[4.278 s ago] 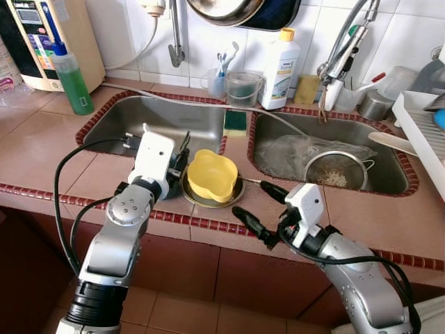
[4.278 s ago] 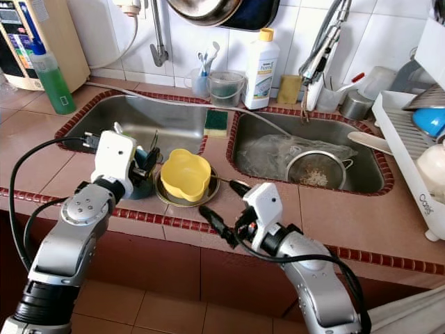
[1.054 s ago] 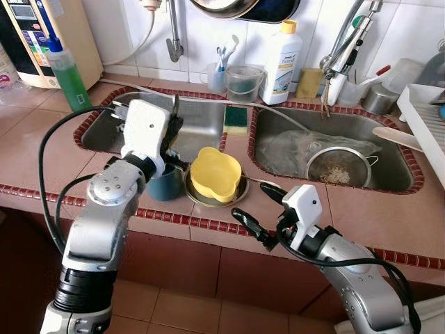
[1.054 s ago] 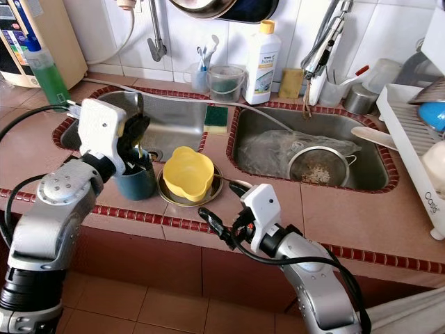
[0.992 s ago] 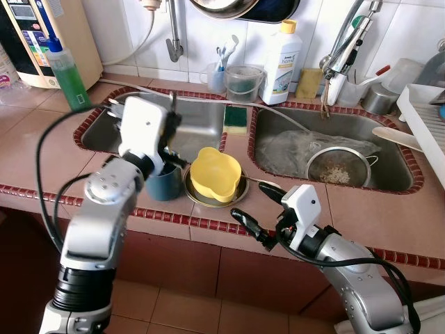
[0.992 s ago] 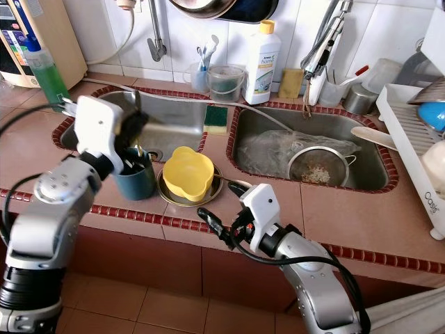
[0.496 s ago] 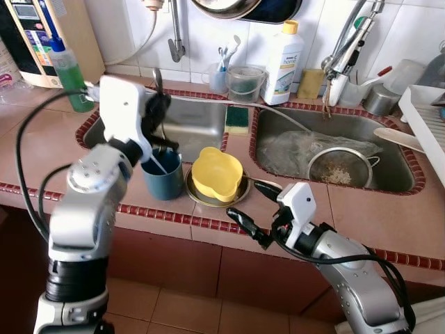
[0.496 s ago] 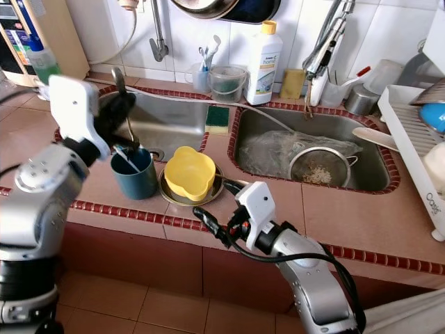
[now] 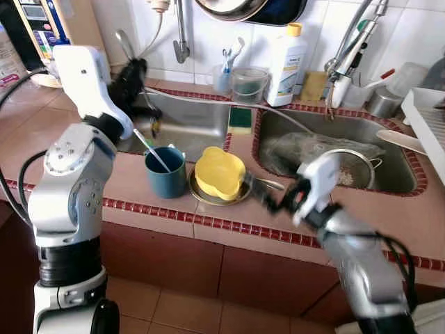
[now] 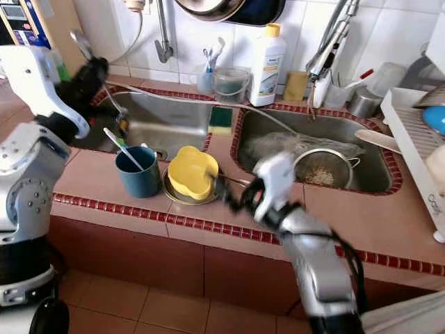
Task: Kitchen organization
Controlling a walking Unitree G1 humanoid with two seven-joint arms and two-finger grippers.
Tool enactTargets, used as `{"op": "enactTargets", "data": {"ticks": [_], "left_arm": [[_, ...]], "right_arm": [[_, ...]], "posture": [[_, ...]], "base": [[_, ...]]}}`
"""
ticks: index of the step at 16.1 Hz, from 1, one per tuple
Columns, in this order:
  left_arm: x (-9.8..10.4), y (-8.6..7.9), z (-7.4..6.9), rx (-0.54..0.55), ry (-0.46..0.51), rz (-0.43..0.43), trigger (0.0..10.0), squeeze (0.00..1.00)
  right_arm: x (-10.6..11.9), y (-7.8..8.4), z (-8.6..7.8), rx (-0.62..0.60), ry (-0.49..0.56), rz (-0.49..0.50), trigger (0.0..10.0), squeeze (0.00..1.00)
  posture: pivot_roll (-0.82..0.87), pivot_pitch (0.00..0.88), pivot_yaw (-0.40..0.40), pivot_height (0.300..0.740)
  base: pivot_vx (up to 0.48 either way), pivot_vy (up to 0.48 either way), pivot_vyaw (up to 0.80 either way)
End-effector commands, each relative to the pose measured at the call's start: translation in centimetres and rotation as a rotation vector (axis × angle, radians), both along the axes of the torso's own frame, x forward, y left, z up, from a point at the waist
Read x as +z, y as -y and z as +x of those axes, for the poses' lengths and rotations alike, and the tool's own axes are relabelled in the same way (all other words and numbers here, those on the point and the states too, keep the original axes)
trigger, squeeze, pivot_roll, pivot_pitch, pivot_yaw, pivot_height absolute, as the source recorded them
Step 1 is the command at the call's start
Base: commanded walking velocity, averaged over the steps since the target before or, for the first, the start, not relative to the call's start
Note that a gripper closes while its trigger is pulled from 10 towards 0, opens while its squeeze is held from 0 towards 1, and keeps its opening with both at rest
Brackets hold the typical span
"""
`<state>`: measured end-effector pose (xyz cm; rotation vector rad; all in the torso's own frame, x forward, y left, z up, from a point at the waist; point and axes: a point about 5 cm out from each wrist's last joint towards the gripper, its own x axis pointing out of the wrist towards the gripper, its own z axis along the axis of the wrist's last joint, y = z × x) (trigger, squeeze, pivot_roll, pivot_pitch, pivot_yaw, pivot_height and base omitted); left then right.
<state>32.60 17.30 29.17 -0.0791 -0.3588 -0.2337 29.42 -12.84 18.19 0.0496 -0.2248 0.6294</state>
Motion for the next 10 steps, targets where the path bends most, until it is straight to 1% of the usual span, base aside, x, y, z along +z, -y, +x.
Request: {"op": "enactTargets", "data": {"ticks": [1, 2, 3, 5, 6, 7, 10], "left_arm": [[0.5, -0.2, 0.2, 0.053, 0.032, 0.051, 10.0, 0.00], [0.1, -0.3, 0.3, 0.070, 0.036, 0.074, 10.0, 0.00], [-0.3, -0.4, 0.3, 0.080, 0.036, 0.083, 10.0, 0.00], [-0.6, -0.5, 0.2, 0.092, 0.053, 0.105, 10.0, 0.00], [-0.6, -0.3, 0.1, 0.096, 0.079, 0.113, 10.0, 0.00], [-0.6, -0.2, 0.0, 0.090, 0.095, 0.141, 10.0, 0.00], [0.1, -0.5, -0.1, 0.064, 0.125, 0.083, 10.0, 0.00]], "right_arm": [[1.1, 1.3, 0.7, -0.089, 0.037, 0.056, 10.0, 0.00], [2.0, 2.0, 1.0, -0.144, 0.073, 0.107, 10.0, 0.00], [2.5, 2.5, 1.1, -0.178, 0.092, 0.135, 10.0, 0.00], [2.9, 2.9, 1.2, -0.204, 0.102, 0.143, 10.0, 0.00], [2.9, 2.9, 1.2, -0.209, 0.102, 0.146, 10.0, 0.00], [2.8, 2.7, 1.1, -0.206, 0.101, 0.141, 10.0, 0.00], [2.6, 2.5, 1.0, -0.200, 0.094, 0.144, 10.0, 0.00]], "posture": [[-0.07, 0.015, 0.003, 0.740], [-0.06, 0.016, 0.003, 0.740], [-0.06, 0.019, 0.003, 0.740], [-0.07, 0.025, 0.005, 0.740], [-0.07, 0.031, 0.007, 0.740], [-0.07, 0.034, 0.007, 0.740], [-0.07, 0.040, 0.009, 0.740]], "base": [[0.000, 0.000, 0.00], [0.000, 0.000, 0.00], [0.000, 0.000, 0.00], [0.000, 0.000, 0.00], [0.000, 0.000, 0.00], [0.000, 0.000, 0.00], [0.000, 0.000, 0.00]]}}
